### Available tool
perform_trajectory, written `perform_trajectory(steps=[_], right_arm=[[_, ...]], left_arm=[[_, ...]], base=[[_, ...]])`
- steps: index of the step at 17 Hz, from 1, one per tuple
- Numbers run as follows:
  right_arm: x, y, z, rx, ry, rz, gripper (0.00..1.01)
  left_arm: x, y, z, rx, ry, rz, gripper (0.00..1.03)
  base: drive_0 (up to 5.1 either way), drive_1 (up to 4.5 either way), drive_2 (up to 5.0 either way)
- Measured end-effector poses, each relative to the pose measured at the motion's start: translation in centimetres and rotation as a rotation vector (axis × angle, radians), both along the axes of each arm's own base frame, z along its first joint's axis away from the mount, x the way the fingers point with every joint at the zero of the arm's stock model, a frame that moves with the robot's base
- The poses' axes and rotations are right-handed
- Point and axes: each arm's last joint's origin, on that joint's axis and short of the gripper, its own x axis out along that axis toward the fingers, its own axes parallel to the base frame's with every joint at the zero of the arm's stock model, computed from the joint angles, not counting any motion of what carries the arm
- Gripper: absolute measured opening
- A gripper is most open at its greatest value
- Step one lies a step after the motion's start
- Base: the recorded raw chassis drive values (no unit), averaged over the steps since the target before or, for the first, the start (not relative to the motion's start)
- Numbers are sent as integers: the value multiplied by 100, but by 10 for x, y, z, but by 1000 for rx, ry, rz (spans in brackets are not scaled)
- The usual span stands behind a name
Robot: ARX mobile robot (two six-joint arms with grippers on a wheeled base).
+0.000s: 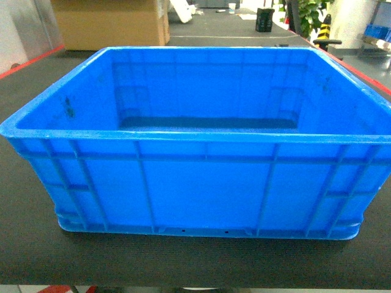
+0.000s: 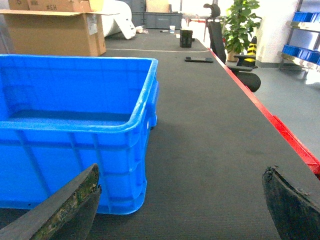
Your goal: Place box next to blue box on left shelf
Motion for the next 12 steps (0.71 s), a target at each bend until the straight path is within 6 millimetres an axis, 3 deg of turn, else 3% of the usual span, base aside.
perform_trajectory(steps=[12], right_arm=[[0, 0, 0, 0, 0, 0, 98]], left_arm=[[0, 0, 0, 0, 0, 0, 98]], base=[[0, 0, 0]])
